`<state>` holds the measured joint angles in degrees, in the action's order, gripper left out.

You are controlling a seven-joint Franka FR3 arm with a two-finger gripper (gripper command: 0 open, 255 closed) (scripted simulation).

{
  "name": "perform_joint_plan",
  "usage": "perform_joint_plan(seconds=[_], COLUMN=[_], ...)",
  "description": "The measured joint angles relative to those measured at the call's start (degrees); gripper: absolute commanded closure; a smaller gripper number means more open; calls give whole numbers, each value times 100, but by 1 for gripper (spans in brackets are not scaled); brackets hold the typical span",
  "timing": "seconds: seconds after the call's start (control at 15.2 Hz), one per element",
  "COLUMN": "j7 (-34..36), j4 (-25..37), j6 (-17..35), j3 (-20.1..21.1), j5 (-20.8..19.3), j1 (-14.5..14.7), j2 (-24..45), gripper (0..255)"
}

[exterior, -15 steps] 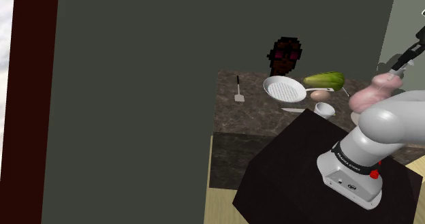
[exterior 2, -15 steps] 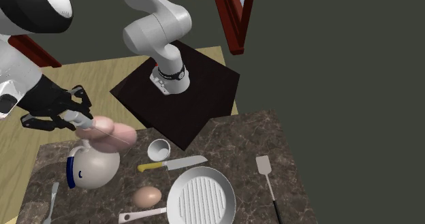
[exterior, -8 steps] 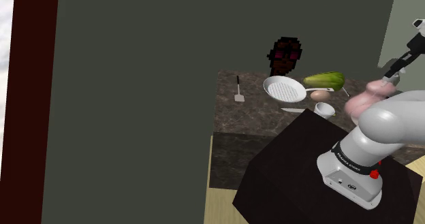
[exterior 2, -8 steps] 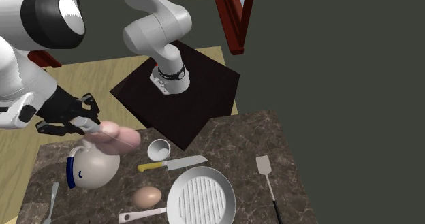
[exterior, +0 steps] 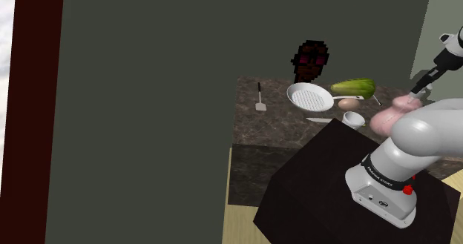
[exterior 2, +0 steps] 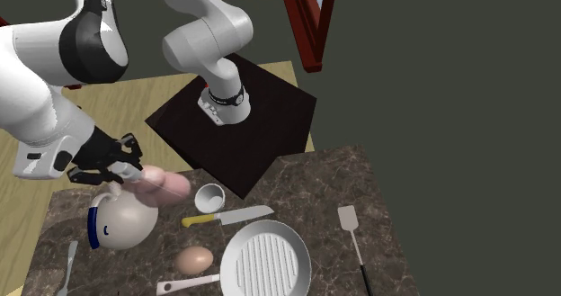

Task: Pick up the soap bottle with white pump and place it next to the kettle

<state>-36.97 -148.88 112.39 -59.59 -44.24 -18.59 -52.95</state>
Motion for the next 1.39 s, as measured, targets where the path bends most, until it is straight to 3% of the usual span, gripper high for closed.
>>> perform_joint_plan(seconds=[0.46, 0.86, 0.92, 1.39], j7=[77, 86, 86, 63], j4=[-268, -302, -302, -268], j6=[549, 630, 631, 533], j3=[-497, -575, -575, -476], j5=[-339, -391, -391, -339], j1=[97, 114, 114, 68], j2=[208, 240, 239, 184], gripper=[255, 255, 0, 0])
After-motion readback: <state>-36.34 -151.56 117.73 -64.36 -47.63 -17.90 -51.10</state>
